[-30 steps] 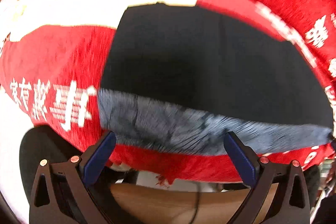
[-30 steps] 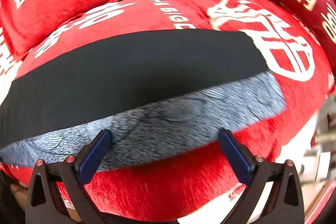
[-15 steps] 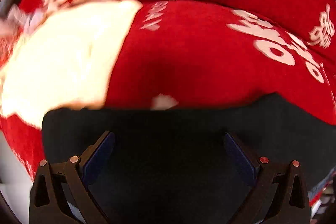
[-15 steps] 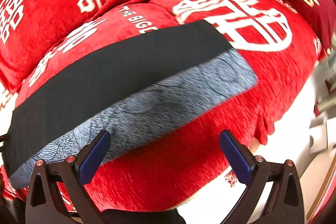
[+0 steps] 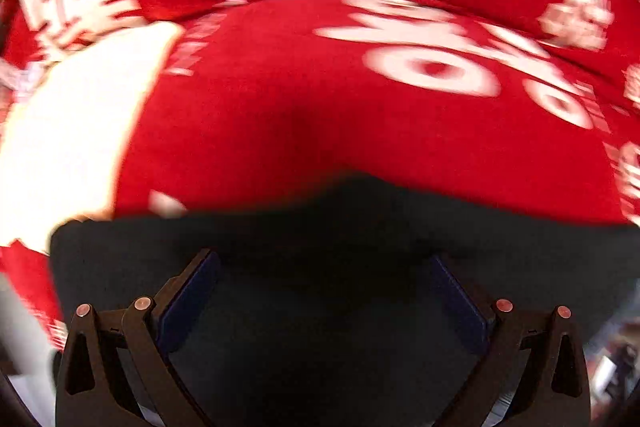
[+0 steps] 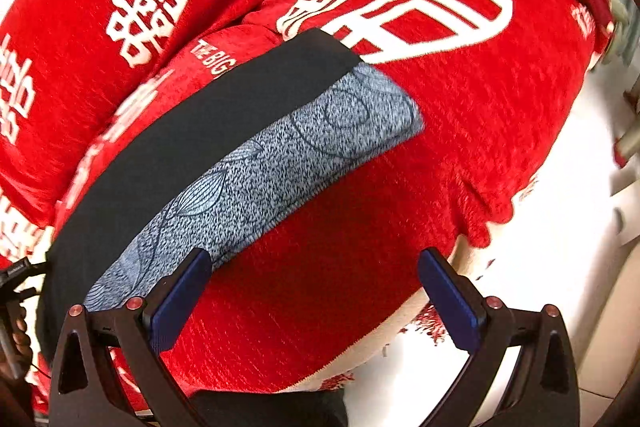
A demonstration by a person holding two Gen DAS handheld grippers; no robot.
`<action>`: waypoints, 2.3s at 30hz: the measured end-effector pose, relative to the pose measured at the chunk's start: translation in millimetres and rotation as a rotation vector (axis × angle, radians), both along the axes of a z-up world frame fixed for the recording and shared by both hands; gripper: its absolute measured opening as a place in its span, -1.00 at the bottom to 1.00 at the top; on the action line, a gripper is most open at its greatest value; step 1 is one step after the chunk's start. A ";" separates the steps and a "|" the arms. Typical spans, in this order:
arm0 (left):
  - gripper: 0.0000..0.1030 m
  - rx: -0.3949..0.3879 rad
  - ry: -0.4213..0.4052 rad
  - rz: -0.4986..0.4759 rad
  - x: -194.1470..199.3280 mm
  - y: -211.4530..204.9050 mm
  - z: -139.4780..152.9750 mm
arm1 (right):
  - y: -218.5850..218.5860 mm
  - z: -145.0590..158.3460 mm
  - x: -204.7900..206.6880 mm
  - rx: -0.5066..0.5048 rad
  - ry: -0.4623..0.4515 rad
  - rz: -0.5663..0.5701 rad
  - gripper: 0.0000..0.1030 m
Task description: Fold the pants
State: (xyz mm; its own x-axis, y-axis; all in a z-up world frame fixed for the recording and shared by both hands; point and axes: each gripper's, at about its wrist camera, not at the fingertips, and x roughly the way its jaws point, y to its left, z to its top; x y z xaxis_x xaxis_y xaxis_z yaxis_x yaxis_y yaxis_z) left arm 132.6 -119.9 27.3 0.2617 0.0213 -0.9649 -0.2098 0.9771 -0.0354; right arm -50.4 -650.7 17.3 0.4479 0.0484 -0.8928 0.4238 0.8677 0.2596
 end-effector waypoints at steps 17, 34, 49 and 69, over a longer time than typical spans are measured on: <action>1.00 0.050 0.004 -0.214 -10.6 -206.0 -19.6 | 31.8 -9.2 36.0 0.071 -0.210 0.218 1.00; 1.00 0.071 -0.049 -0.125 -18.5 -202.1 -18.3 | 31.5 -11.0 58.7 0.095 -0.302 0.255 1.00; 1.00 0.070 -0.067 -0.131 -19.6 -202.5 -18.1 | 12.0 -0.7 101.7 0.043 -0.217 0.205 -0.50; 1.00 -0.069 0.064 -0.147 4.3 -196.8 -2.0 | 75.1 77.1 97.7 -0.241 -0.271 0.288 -0.60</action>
